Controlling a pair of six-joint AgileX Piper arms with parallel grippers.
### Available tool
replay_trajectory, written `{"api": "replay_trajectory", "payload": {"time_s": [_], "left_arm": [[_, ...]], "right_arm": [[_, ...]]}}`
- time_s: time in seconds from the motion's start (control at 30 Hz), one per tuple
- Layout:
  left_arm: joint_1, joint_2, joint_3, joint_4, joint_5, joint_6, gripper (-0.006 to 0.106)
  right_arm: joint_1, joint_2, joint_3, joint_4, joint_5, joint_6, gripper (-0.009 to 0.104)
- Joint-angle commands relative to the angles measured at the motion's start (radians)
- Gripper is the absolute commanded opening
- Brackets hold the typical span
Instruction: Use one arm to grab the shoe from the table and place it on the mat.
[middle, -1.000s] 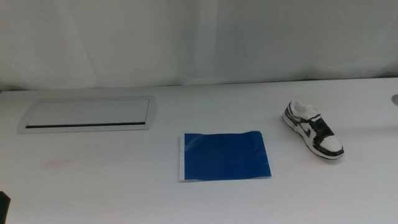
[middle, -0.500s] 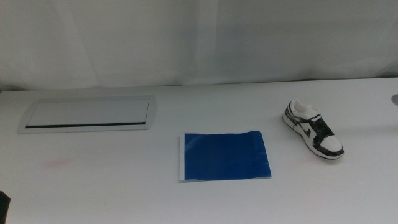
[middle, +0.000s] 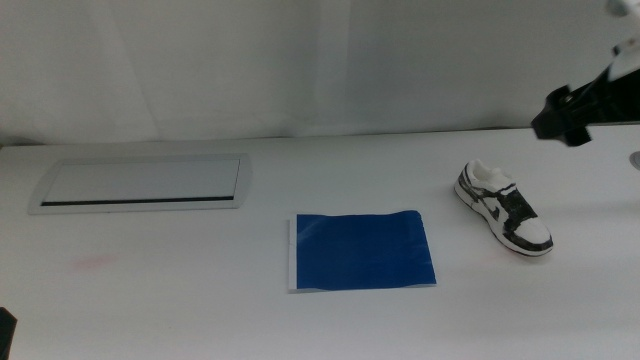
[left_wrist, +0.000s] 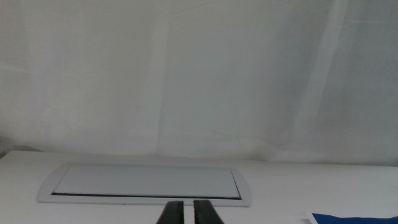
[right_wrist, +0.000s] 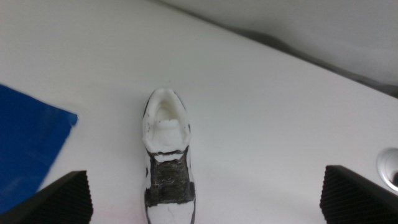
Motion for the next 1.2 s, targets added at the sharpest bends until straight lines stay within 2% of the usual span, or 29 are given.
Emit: {"api": "replay_trajectory", "payload": {"time_s": [0.0,0.27,0.43,0.63,1.17], "left_arm": [[0.002,-0.04,0.04,-0.006,-0.002,-0.001,-0.003],[0.002,-0.04,0.04,-0.006,-0.002,-0.001,-0.003],[0.002,-0.04,0.04,-0.006,-0.002,-0.001,-0.003],[0.002,-0.04,0.04,-0.006,-0.002,-0.001,-0.003],[0.002,-0.04,0.04,-0.006,-0.002,-0.001,-0.003]], "right_arm": [[-0.005,0.066,-0.025,0.015,0.009,-0.079,0.103],[-0.005,0.255,-0.032,0.079,-0.05,-0.192,0.103],[-0.005,0.341,-0.032,0.083,-0.11,-0.207,0.103],[-0.005,0.419,-0.032,0.164,-0.155,-0.3,0.103],[-0.005,0.525,-0.032,0.171,-0.25,-0.318,0.103]]}}
